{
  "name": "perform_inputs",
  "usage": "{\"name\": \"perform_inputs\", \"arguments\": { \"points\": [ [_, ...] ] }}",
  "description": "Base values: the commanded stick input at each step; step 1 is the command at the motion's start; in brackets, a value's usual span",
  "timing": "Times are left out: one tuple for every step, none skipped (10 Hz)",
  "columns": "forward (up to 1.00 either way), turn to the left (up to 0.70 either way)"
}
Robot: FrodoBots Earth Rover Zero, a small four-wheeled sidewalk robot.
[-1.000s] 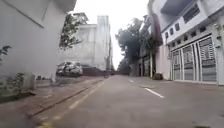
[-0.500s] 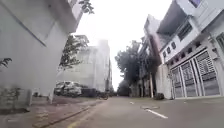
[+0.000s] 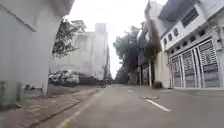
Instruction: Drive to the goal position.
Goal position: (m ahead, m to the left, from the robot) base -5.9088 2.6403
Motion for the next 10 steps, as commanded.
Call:
{"name": "perform_inputs", "arguments": {
  "points": [
    [0.50,0.00],
    [0.50,0.00],
    [0.50,0.00],
    [0.50,0.00],
    [0.50,0.00],
    [0.50,0.00],
    [0.50,0.00],
    [0.50,0.00],
    [0.50,0.00],
    [0.50,0.00]
  ]
}}
